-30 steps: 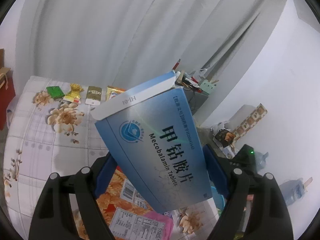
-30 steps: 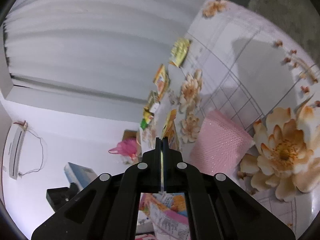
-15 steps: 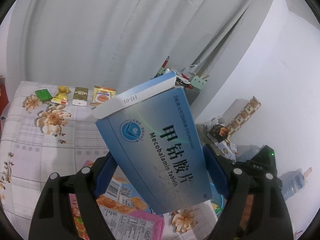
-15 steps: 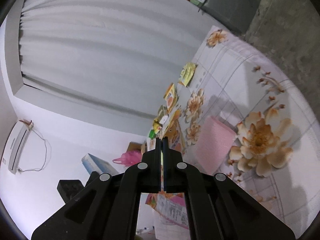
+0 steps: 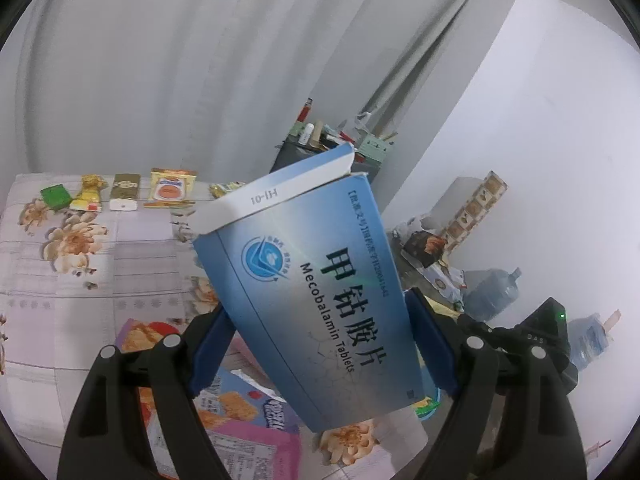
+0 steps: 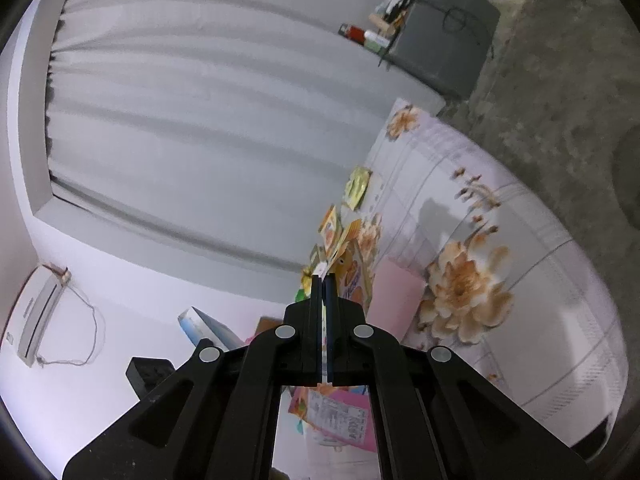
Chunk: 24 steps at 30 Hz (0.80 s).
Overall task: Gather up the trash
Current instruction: 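Carry the medicine box and yellow wrapper over the blue wastebasket with both grippers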
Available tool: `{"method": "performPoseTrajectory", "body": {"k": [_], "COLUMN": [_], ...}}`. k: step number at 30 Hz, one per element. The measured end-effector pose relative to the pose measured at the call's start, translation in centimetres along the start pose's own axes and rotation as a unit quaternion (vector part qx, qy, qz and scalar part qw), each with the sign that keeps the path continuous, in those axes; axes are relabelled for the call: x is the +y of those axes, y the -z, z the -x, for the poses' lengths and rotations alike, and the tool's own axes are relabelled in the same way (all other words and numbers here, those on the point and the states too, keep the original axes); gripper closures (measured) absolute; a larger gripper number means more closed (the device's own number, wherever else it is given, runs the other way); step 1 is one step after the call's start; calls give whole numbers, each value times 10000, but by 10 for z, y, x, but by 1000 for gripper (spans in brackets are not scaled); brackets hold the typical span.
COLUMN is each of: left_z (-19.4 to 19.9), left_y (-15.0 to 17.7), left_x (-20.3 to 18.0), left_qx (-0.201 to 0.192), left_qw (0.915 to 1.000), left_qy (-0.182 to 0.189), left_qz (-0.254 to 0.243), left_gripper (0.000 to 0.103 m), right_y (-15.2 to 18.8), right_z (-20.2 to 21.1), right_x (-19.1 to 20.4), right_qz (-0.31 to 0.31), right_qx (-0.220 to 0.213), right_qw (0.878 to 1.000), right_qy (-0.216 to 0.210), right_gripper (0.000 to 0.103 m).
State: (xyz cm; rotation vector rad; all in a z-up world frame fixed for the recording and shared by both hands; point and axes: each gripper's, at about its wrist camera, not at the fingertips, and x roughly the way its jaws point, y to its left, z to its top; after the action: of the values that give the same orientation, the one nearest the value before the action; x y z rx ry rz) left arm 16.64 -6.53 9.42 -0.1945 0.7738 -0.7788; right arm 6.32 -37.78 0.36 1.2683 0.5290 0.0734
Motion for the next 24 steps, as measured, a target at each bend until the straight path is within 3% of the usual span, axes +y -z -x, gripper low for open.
{"method": "performPoseTrajectory", "body": {"k": [13,24], "left_z": [-29,-83], "left_y": [7,24], "left_x": [-56,-140], "left_qx": [231,783], "left_qw": [9985,9892], "left_qy": [240,870], "left_qz": [-425,-887], "left_gripper": [23,23], "right_y": [-10,-14], "right_z": [66,144], "right_x": [-26,-69], "right_qz": [-164,-476], "right_qx": [-629,-1438], "right_qw": [9979,9881], "right_qy": [-36,277], "right_gripper": [103,103]}}
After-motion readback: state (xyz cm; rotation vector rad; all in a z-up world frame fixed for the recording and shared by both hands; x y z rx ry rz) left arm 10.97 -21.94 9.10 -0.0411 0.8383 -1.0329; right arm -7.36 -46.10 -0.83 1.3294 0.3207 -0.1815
